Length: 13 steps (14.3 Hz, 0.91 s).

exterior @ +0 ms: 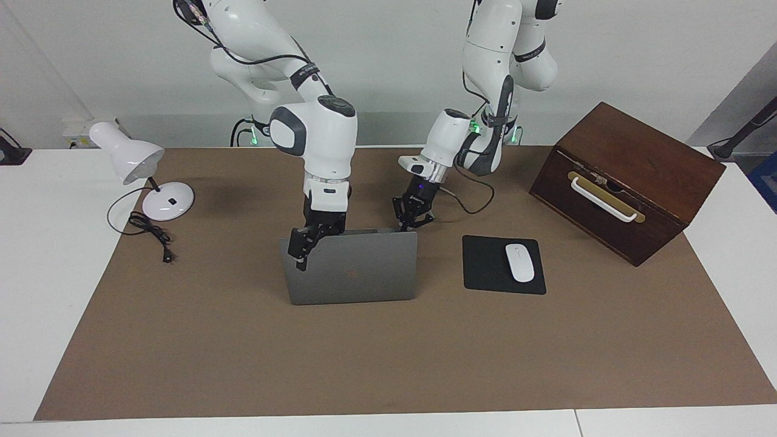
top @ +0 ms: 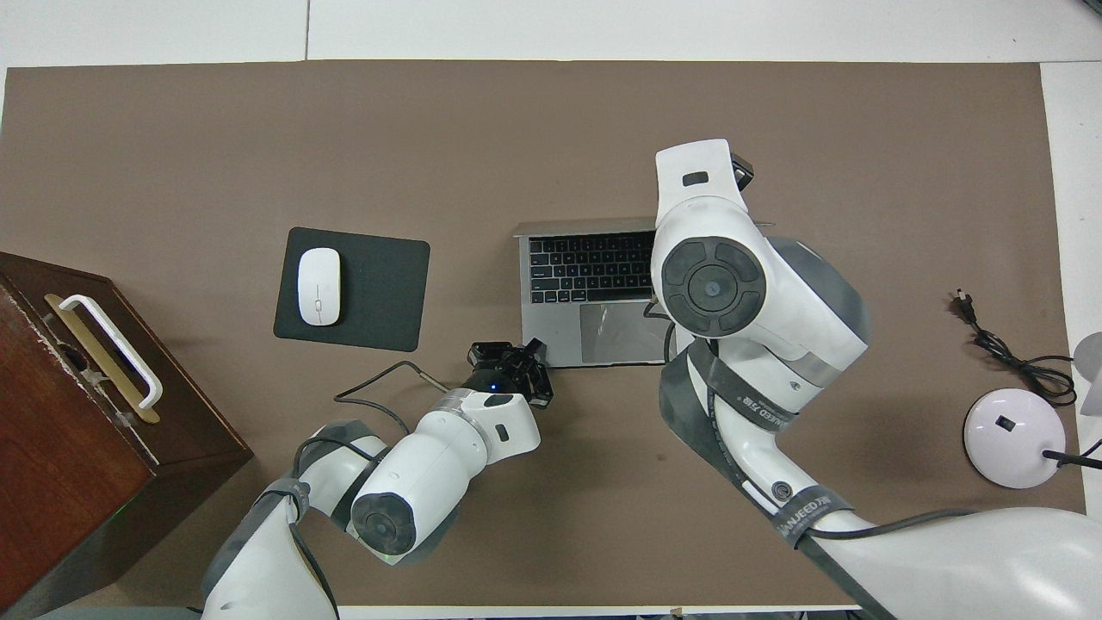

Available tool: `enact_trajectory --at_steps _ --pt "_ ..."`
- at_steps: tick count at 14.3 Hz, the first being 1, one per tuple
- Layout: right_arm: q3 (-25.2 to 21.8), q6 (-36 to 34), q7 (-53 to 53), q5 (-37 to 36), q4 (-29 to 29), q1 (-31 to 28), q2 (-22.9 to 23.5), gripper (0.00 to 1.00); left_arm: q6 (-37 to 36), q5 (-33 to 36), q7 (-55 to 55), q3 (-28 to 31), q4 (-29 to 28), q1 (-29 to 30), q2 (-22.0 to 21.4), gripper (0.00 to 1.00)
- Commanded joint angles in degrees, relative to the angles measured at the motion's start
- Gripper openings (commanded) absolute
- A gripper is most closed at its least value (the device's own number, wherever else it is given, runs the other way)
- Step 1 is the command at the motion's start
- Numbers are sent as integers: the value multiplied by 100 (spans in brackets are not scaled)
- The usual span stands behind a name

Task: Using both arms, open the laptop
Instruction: 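Lift the laptop lid upward and away with the right gripper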

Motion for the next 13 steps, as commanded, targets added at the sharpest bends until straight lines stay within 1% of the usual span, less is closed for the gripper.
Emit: enact_trajectory --at_steps 1,6,13 --pt "60 -60 -207 222 188 -92 112 100 60 156 -20 -21 181 51 353 0" --pt "43 -156 -294 240 416 -92 182 100 60 209 -20 -21 181 51 353 0" --pt "25 -148 -330 240 513 -118 226 100 60 235 -20 -21 181 60 353 0"
